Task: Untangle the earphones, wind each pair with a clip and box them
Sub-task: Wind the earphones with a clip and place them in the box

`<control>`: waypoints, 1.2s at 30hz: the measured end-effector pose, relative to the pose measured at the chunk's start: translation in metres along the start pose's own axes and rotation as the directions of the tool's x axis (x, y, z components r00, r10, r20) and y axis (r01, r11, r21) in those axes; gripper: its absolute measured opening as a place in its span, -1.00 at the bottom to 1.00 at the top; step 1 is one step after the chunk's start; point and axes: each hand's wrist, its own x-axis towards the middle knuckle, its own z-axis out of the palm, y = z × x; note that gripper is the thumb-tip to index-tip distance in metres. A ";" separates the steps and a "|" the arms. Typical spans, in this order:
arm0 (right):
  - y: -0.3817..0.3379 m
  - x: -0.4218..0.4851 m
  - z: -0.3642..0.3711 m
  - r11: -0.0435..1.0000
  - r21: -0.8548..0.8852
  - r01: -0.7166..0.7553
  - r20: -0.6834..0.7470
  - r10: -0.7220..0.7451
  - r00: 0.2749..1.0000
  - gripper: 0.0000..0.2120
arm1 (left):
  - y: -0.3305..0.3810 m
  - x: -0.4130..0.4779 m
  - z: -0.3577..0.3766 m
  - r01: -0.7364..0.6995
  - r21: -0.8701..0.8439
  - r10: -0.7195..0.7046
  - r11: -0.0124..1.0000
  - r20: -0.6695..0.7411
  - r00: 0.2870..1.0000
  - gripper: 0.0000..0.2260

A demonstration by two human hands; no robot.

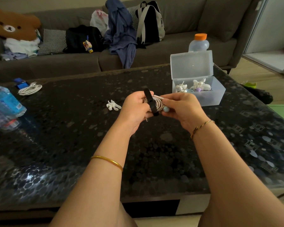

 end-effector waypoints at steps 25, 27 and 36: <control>-0.010 -0.002 -0.009 0.972 0.185 -0.149 0.139 0.124 0.983 -0.86 | 0.002 0.003 -0.004 0.038 0.074 -0.028 0.997 -0.136 0.990 -0.65; -0.011 -0.002 -0.008 0.977 0.152 -0.151 0.115 0.134 0.984 -0.85 | 0.005 0.002 -0.004 0.056 0.019 -0.053 0.998 -0.150 0.987 -0.63; -0.007 -0.006 0.007 0.991 0.090 -0.100 0.111 0.090 0.990 -0.89 | 0.005 0.003 -0.006 0.082 -0.065 -0.093 0.994 -0.199 0.976 -0.53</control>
